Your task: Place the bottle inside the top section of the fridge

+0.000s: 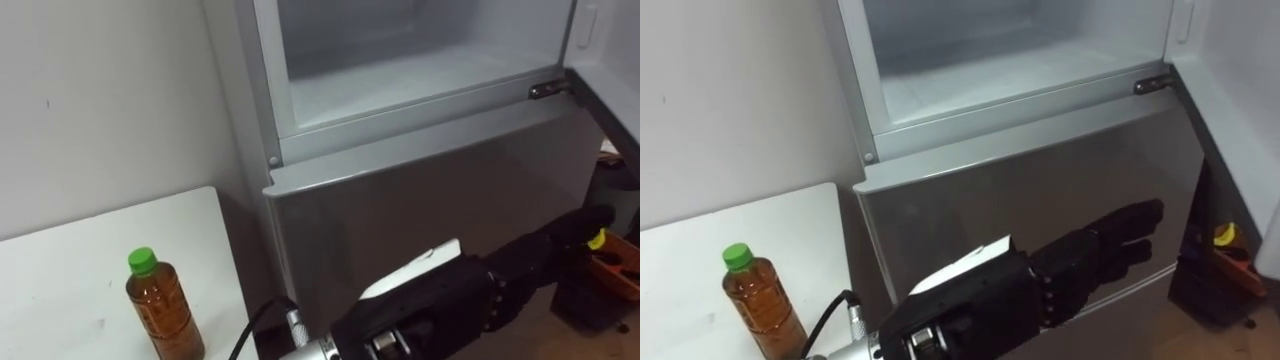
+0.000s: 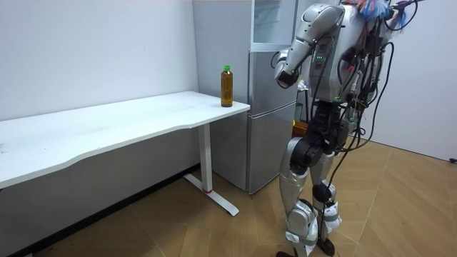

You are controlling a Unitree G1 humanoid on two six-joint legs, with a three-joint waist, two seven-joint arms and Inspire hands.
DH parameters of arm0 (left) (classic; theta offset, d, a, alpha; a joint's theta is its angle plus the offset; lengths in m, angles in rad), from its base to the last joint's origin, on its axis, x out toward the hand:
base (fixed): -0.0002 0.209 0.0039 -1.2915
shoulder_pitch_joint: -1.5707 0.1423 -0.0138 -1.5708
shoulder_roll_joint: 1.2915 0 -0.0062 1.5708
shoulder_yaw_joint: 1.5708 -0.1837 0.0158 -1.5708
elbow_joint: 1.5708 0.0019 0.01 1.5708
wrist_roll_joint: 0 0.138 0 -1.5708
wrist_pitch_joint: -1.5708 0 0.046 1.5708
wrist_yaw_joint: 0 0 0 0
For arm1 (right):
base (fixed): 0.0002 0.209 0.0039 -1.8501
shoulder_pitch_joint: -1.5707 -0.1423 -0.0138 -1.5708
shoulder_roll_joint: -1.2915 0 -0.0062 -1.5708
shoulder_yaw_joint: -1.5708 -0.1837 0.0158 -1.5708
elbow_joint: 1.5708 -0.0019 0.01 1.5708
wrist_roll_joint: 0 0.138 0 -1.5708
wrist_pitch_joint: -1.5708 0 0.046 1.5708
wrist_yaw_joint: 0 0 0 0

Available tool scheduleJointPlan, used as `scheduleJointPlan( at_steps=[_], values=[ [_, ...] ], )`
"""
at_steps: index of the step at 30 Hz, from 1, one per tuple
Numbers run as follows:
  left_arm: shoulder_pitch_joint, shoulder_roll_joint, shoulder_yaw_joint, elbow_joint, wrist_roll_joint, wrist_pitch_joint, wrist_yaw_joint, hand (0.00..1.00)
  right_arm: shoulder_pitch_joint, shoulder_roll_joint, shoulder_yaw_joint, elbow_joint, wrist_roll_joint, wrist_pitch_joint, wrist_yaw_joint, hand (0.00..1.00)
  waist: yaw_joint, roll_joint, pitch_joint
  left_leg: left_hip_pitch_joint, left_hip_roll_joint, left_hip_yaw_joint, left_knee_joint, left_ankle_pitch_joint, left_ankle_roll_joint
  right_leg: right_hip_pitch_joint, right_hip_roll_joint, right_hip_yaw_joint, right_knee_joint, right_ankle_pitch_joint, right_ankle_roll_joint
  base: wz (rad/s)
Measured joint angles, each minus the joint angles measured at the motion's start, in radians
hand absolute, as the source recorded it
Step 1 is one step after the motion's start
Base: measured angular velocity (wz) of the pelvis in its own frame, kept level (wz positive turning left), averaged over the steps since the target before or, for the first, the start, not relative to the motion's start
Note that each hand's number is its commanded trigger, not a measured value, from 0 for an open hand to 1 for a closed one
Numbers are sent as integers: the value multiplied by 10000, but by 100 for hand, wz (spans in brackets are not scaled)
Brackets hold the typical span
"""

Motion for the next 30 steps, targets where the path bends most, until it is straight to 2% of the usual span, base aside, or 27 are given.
scheduleJointPlan(
  at_steps=[7,12,18,22,24,30],
  values=[
    [-375,-238,-507,-15,-11,-15,24,0,17,-97,74,12,49,-104,6,0,-183,-14,9,206,21,226,-133,10,-16,12,10,205,-6,-1,-1,-9],
    [-374,-235,-603,-8,-7,-13,64,0,25,-115,33,64,79,-107,-7,0,-361,-50,34,348,34,453,-213,10,-17,7,35,427,10,0,0,-12],
    [-376,-235,-790,-7,-7,-14,183,0,37,-123,-17,300,384,-118,-97,0,-455,-59,40,381,29,491,-311,9,-19,-33,50,499,-14,-1,0,-3],
    [-376,-231,-790,-7,-7,-14,195,0,42,-132,-19,307,364,-116,-111,0,-546,-122,83,443,33,548,-338,9,-18,-20,45,570,-11,-5,6,-7],
    [-378,-231,-790,-6,-3,-15,212,0,69,-132,-17,305,378,-119,-128,0,-567,-172,116,478,37,704,-340,9,-18,-25,46,591,-6,-5,6,-10],
    [-397,-232,-779,-7,-6,-14,244,0,96,-130,-14,298,381,-188,-293,0,-573,-193,124,483,38,798,-343,8,-19,-106,52,722,32,-8,3,-8]
  ],
)
